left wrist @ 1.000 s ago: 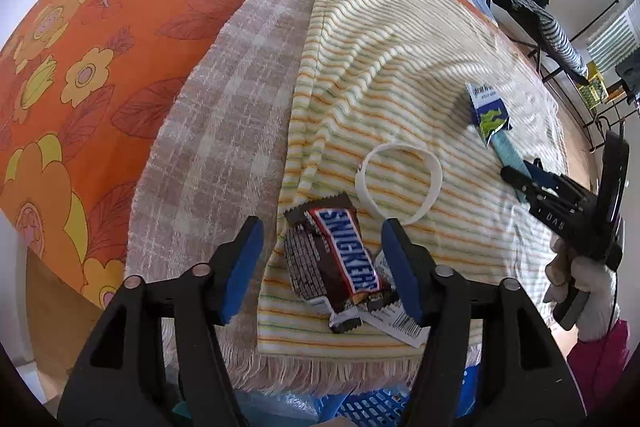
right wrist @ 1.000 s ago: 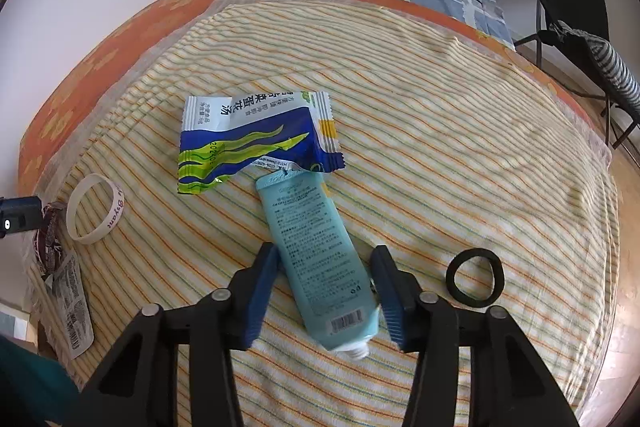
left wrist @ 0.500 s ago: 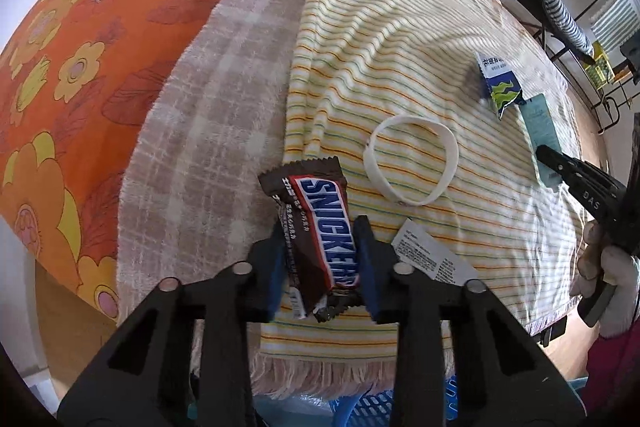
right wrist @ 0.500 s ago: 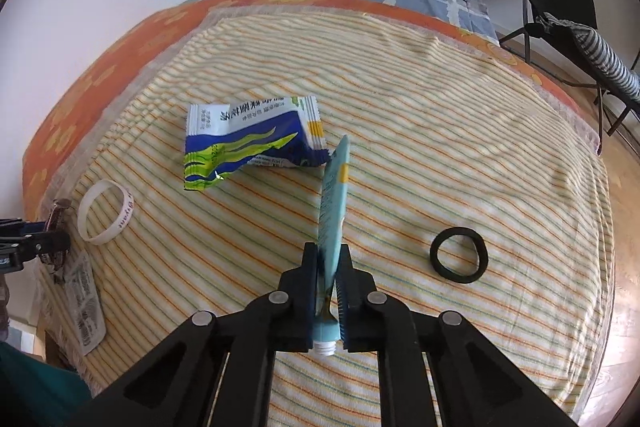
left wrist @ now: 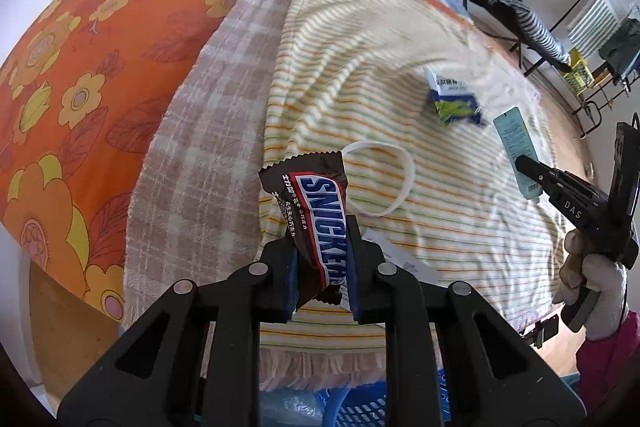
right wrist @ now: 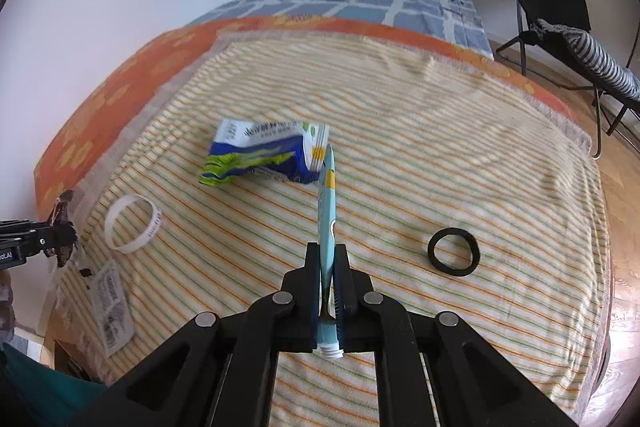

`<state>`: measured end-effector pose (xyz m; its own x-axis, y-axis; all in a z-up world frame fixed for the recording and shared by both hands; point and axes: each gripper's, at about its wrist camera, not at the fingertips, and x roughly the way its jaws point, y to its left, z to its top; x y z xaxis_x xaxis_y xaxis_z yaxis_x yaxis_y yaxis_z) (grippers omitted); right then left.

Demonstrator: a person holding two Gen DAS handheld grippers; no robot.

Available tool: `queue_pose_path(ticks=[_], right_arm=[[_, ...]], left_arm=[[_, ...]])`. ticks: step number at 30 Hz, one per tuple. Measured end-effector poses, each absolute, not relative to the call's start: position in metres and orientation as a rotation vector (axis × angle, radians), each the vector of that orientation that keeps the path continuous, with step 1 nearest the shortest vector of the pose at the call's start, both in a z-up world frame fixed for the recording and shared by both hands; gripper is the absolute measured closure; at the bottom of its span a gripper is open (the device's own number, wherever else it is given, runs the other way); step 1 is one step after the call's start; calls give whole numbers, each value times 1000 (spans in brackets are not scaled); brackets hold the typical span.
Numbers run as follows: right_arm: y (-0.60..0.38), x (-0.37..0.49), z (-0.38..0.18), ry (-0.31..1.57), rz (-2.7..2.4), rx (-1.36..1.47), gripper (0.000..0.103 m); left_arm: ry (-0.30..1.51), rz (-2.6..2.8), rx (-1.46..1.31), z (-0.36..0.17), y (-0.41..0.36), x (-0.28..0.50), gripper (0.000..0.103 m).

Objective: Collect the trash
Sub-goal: 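Carry the Snickers wrapper and teal tube over the blue basket with both tools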

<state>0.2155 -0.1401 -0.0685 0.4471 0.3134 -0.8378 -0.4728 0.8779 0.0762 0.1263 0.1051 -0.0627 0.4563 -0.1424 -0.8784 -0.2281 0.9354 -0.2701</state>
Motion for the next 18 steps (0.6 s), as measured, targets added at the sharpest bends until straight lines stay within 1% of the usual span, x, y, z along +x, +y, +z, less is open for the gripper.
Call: queue_pose_path(ticks=[8,18], right_arm=[[-143,189,-42,937,522,-150,100],[-150,132,-17,888,575,-127,100]], left_arm=[[1061,12,-423,-44,104,113,85],[1031,-73,-407,-26,79,95,85]])
